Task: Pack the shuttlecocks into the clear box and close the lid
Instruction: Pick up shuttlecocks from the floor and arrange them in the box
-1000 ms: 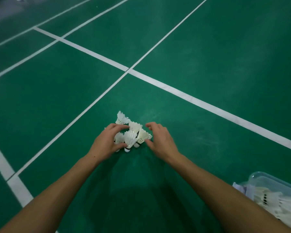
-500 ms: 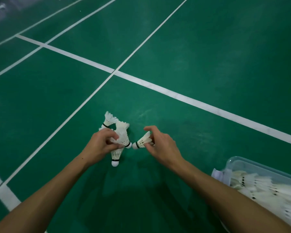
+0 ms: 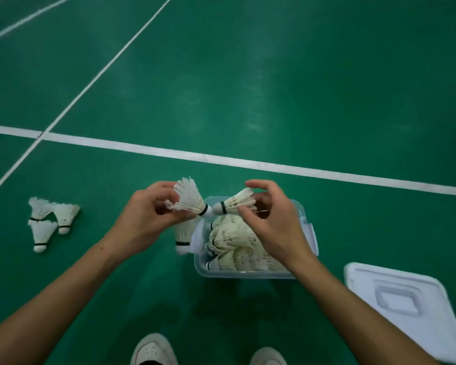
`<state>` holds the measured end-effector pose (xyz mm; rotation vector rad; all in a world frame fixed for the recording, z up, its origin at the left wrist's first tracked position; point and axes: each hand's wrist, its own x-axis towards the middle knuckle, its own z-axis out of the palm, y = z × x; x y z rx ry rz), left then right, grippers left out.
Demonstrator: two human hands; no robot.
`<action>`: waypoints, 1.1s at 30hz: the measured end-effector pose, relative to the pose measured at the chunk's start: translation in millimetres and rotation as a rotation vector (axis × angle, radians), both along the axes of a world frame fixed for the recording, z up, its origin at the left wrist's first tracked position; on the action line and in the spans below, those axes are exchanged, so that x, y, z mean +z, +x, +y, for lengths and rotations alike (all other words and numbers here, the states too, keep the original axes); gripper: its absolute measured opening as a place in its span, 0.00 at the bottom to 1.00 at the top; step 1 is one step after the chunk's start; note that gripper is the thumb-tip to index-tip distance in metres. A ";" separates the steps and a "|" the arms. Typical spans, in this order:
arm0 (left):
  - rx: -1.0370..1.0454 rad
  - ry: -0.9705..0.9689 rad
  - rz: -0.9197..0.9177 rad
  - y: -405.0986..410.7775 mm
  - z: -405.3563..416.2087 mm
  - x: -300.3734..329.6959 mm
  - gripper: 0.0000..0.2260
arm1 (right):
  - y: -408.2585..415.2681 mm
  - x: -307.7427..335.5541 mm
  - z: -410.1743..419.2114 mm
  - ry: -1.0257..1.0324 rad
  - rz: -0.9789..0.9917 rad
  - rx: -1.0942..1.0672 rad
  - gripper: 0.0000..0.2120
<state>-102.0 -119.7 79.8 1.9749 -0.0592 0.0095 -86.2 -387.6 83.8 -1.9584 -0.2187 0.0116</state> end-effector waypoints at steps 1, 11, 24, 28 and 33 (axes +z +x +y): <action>-0.030 -0.017 -0.001 5.7 -14.3 -1.1 0.11 | -0.5 -0.2 -17.3 0.010 0.014 -0.057 0.19; -0.332 -0.101 0.272 39.2 -90.9 -27.4 0.15 | 12.5 -33.0 -111.5 -0.090 0.086 -0.349 0.20; -0.620 0.002 0.440 70.6 -85.9 -46.2 0.13 | 18.6 -58.0 -100.7 -0.516 0.011 -0.309 0.22; -0.714 0.082 0.456 85.6 -96.4 -33.5 0.11 | 20.6 -61.5 -99.9 -0.588 -0.019 -0.300 0.22; -0.846 0.155 0.517 102.3 -104.6 -32.9 0.16 | 29.1 -68.8 -90.6 -0.647 -0.017 -0.244 0.26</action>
